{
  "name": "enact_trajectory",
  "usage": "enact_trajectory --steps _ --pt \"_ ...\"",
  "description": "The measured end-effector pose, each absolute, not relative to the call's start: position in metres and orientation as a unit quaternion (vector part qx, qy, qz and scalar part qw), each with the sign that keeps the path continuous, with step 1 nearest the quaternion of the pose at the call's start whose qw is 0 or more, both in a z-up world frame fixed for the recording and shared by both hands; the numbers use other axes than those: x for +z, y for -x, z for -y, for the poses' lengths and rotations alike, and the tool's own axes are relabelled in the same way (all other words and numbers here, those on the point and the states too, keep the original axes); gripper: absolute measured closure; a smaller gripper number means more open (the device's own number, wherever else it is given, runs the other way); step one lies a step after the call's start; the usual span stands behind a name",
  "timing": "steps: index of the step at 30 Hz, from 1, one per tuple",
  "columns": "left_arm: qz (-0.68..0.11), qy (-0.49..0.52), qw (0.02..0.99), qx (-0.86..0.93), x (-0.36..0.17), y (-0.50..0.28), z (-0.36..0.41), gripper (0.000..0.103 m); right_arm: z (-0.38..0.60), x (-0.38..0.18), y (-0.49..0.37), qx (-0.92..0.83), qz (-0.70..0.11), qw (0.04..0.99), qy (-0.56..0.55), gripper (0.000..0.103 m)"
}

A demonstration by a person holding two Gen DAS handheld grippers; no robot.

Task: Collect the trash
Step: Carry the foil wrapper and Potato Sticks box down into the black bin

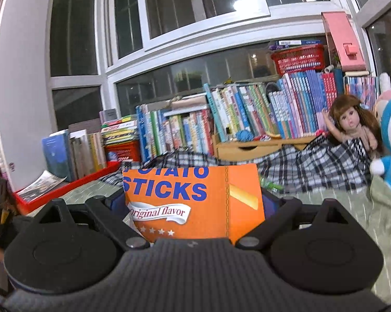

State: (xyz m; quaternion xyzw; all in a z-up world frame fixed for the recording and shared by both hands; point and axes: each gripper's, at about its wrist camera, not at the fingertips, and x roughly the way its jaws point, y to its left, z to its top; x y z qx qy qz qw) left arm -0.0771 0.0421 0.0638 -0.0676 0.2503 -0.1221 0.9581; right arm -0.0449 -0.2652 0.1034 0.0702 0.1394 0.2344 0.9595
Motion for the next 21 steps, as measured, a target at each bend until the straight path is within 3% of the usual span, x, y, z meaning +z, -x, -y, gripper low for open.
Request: enact_trajectory --steps 21 --pt "-0.317 0.068 0.937 -0.130 0.018 0.143 -0.037 0.068 0.256 0.056 0.129 0.278 -0.199 0.939 -0.037 0.010"
